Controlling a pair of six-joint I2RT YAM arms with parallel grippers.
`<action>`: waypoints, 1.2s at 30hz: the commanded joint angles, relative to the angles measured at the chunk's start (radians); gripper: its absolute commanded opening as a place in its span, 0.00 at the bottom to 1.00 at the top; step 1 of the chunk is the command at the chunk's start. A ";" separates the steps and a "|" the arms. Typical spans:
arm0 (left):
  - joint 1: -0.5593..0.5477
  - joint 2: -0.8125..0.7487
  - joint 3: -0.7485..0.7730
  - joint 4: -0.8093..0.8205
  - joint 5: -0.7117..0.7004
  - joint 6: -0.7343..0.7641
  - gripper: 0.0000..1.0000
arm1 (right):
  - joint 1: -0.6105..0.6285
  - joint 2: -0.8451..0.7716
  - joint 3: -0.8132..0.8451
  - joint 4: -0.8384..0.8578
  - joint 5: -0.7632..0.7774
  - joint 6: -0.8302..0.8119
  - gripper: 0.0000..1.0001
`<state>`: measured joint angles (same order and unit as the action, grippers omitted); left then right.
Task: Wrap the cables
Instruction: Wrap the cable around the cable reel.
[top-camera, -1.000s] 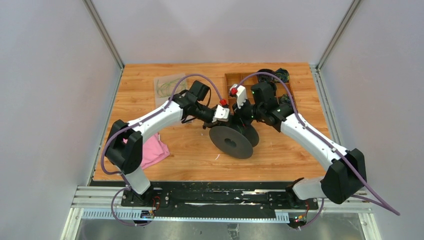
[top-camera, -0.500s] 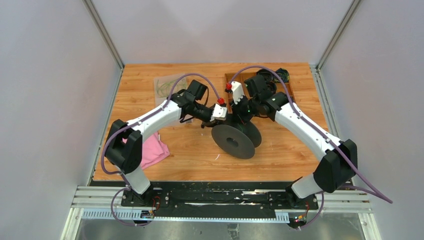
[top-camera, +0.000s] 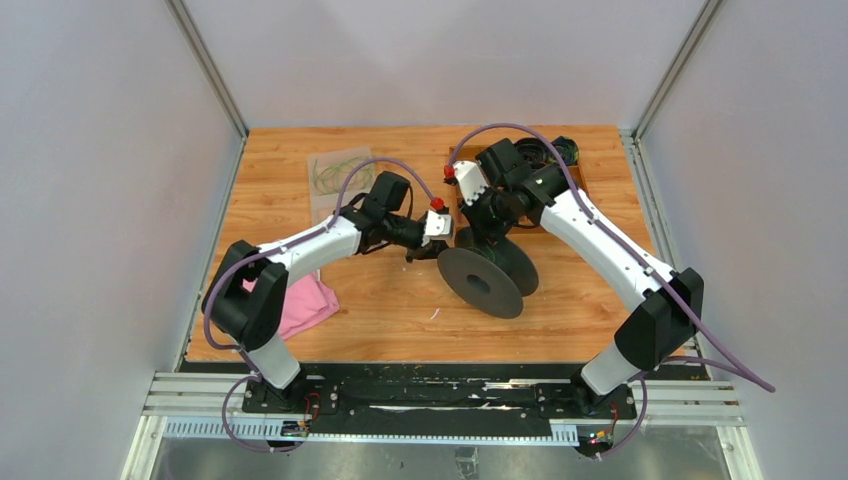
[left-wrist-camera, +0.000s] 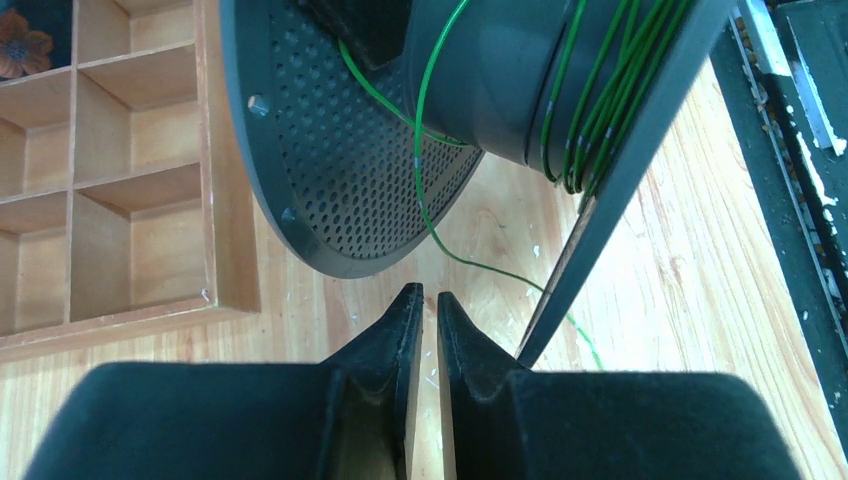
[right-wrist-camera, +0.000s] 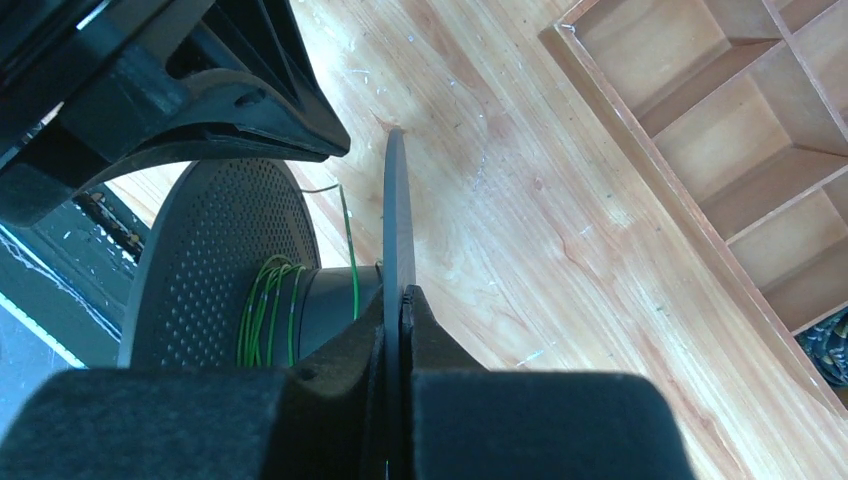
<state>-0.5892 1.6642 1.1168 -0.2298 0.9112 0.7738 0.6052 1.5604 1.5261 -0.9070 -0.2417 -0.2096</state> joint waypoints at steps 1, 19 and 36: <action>-0.005 -0.054 -0.026 0.088 0.008 -0.039 0.16 | 0.025 0.008 0.069 -0.022 0.065 -0.012 0.01; 0.124 -0.236 -0.171 0.232 -0.064 -0.249 0.44 | 0.025 0.050 0.224 -0.076 0.221 0.041 0.01; 0.105 -0.405 -0.208 0.261 -0.207 -0.378 0.82 | 0.027 0.091 0.189 0.029 -0.018 0.143 0.01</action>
<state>-0.4767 1.2858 0.9039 0.0319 0.6914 0.3668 0.6197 1.6485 1.7229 -0.9321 -0.1867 -0.1032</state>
